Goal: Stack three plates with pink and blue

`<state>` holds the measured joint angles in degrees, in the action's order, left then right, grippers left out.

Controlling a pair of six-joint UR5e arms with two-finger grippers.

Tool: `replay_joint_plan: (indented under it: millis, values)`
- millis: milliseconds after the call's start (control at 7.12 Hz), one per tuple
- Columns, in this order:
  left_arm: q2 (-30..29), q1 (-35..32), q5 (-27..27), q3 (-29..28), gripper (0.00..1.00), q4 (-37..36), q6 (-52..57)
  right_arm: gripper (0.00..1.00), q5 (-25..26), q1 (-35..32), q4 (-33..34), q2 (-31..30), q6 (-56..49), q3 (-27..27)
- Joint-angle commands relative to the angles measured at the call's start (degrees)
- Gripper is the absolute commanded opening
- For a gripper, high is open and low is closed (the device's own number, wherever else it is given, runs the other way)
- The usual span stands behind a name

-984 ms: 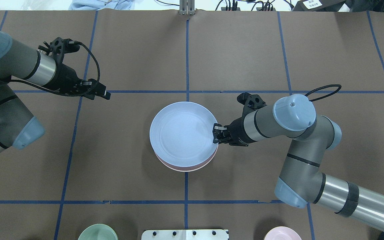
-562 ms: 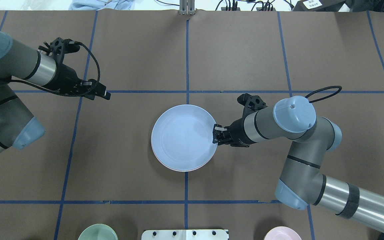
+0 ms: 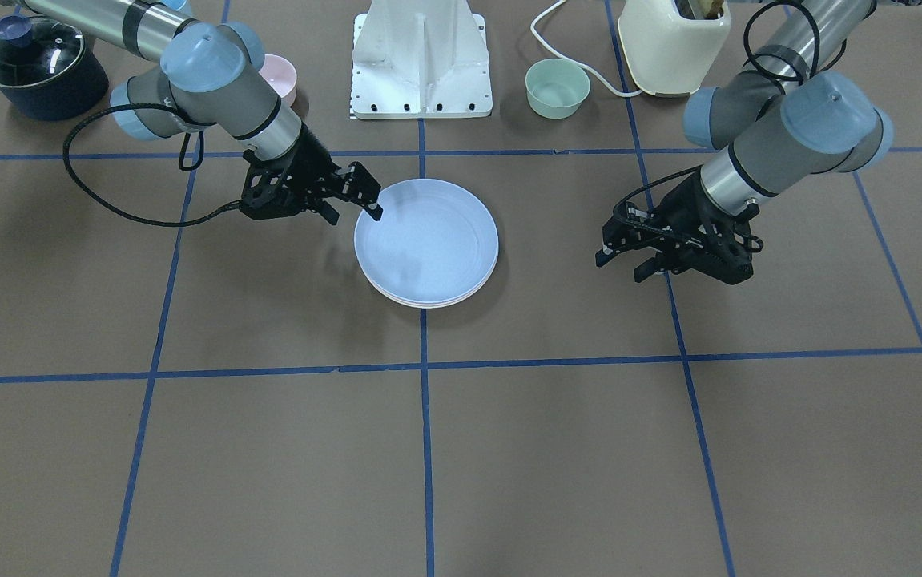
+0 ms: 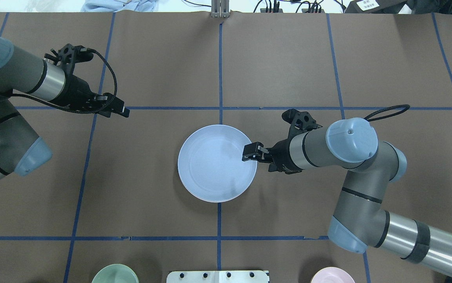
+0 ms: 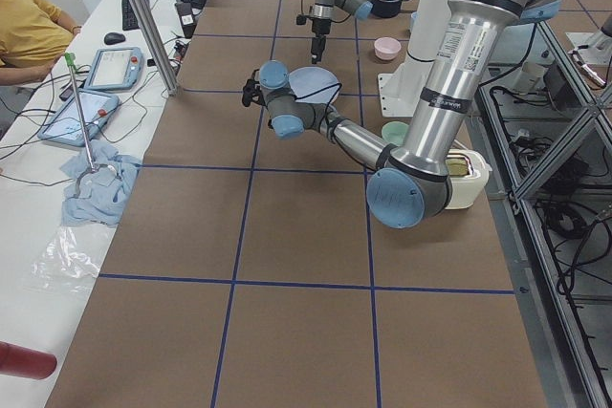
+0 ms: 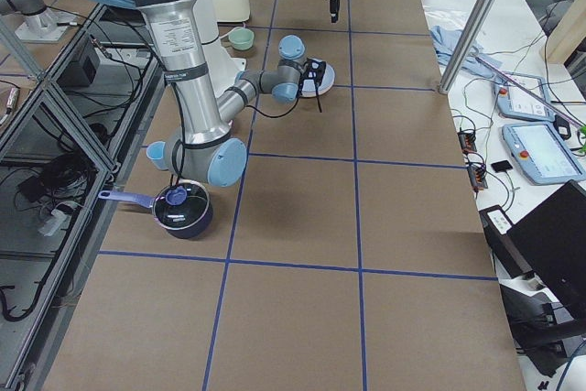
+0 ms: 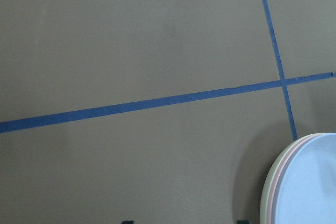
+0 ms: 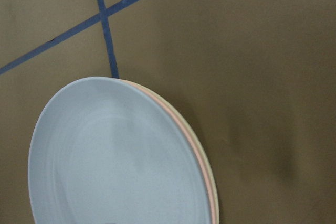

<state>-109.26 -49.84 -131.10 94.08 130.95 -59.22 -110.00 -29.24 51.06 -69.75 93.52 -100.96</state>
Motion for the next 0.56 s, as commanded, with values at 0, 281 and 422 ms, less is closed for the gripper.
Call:
replay_joint_plan:
  millis: [0,281,422]
  values:
    - [2.19,-1.83,-0.12,0.4,0.71,-0.08,5.82,1.0,-6.59,-5.7,-0.08,-2.57,-0.44,-1.25]
    - [4.83,-5.51,-1.69,0.57,0.71,-0.34,12.42,1.0,-8.65,-9.24,-0.08,-8.86,-9.17,-2.47]
    - [7.28,-7.62,-2.75,0.57,0.71,-0.34,16.9,1.0,-10.57,-12.21,-0.08,-12.91,-14.46,-3.27]
